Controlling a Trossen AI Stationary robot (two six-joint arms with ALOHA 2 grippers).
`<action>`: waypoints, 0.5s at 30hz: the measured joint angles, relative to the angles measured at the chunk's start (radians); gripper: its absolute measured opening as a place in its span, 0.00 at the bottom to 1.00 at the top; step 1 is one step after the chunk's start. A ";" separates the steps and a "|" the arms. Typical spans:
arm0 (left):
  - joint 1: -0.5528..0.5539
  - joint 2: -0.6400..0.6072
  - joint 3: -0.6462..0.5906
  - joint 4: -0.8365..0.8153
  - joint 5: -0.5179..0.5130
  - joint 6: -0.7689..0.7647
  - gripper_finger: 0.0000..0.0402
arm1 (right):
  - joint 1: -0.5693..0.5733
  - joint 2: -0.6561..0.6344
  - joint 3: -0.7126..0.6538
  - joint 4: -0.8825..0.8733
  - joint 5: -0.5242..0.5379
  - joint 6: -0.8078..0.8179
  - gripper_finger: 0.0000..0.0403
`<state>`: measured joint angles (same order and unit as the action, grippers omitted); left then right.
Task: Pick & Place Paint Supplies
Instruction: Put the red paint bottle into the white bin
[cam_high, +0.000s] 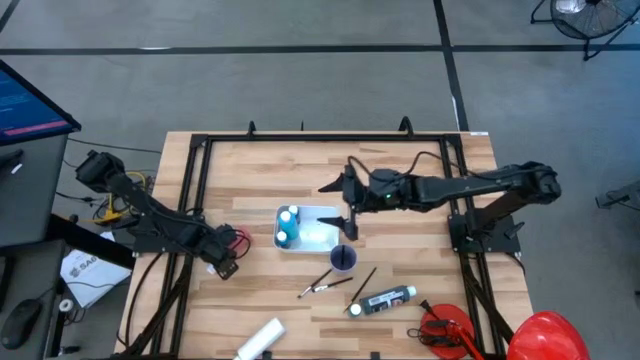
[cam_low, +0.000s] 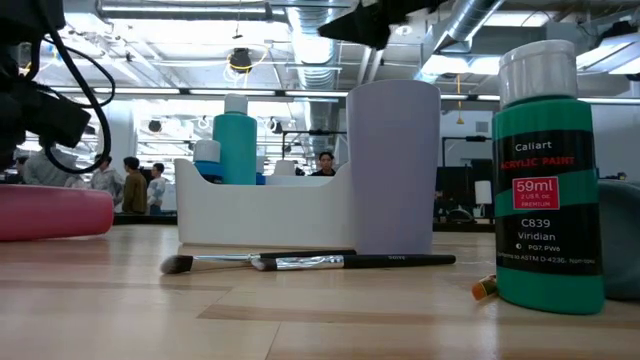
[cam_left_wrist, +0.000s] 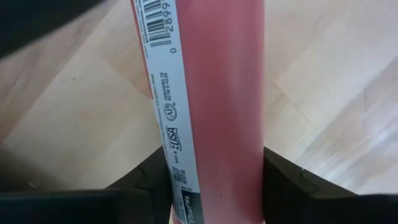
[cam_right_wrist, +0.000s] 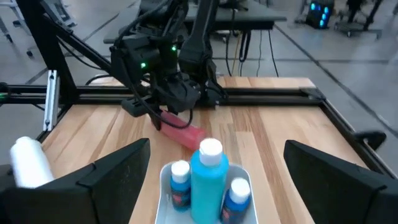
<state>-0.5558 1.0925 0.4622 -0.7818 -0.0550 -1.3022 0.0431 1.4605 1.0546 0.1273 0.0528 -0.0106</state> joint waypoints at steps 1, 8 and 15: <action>-0.002 -0.007 0.000 -0.001 0.002 0.013 0.40 | 0.003 0.020 0.000 0.033 0.000 -0.015 0.90; -0.016 -0.047 0.056 0.004 -0.002 0.109 0.43 | 0.017 0.099 0.121 -0.021 0.000 -0.046 0.90; -0.030 -0.050 0.122 0.040 -0.004 0.208 0.42 | 0.073 0.193 0.225 -0.144 -0.007 -0.054 0.90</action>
<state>-0.5854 1.0424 0.5841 -0.7417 -0.0586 -1.0945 0.1160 1.6538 1.2797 -0.0170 0.0456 -0.0645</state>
